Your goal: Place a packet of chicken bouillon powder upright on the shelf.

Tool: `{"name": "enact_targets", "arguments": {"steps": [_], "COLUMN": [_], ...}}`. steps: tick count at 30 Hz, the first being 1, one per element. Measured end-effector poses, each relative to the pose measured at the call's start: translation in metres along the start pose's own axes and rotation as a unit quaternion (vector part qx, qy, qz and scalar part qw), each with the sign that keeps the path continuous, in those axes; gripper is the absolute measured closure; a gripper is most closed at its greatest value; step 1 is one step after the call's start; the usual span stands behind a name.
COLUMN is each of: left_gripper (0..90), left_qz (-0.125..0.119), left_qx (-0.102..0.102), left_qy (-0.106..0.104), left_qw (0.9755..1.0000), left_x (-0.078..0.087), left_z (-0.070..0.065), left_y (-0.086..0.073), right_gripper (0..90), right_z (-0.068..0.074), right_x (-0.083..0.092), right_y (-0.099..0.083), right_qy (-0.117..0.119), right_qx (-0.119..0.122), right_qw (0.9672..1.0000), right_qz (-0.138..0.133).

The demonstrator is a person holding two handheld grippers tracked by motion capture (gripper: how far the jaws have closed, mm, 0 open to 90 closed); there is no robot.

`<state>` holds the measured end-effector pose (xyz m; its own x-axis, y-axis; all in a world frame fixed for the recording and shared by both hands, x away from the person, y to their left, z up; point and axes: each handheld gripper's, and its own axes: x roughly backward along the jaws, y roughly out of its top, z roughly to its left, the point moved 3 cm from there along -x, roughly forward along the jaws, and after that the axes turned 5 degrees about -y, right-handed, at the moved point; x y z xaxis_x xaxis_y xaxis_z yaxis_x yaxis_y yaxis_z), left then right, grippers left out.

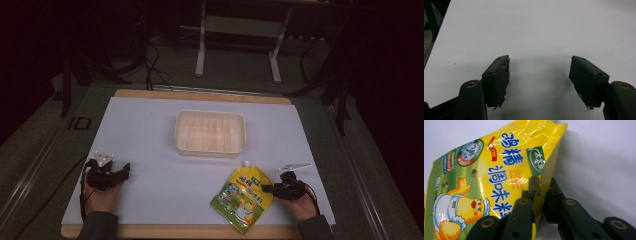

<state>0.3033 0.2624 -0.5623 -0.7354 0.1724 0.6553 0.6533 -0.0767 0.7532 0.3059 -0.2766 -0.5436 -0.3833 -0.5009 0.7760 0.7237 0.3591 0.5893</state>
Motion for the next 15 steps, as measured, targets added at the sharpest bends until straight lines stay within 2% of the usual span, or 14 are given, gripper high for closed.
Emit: {"name": "enact_targets", "arguments": {"steps": [1, 4, 5, 11, 15], "left_gripper": [32.3, 32.3, 32.3, 32.3, 32.3], "left_qz": [0.000, -0.001, -0.002, -0.001, -0.001], "left_qx": [0.000, 0.001, 0.001, 0.001, 0.001], "left_qy": [0.000, 0.000, 0.000, 0.000, 0.000], "left_qw": [1.0000, 1.0000, 1.0000, 1.0000, 1.0000], "left_x": [0.000, 0.000, 0.000, 0.000, 0.000], "left_z": [0.000, 0.000, 0.000, 0.000, 0.000], "left_y": [0.000, 0.000, 0.000, 0.000, 0.000], "right_gripper": [87.6, 89.1, 89.9, 90.0, 90.0], "right_z": [0.002, 0.003, 0.003, 0.000, -0.005], "right_x": [0.003, 0.007, 0.013, 0.026, 0.046], "right_y": [0.002, 0.005, 0.011, 0.022, 0.036], "right_qy": [-0.004, -0.004, -0.006, -0.019, -0.035], "right_qx": [0.006, 0.005, 0.006, 0.011, 0.012], "right_qw": [1.0000, 0.9998, 0.9995, 0.9985, 0.9966], "right_qz": [-0.005, -0.018, -0.031, -0.050, -0.074]}}
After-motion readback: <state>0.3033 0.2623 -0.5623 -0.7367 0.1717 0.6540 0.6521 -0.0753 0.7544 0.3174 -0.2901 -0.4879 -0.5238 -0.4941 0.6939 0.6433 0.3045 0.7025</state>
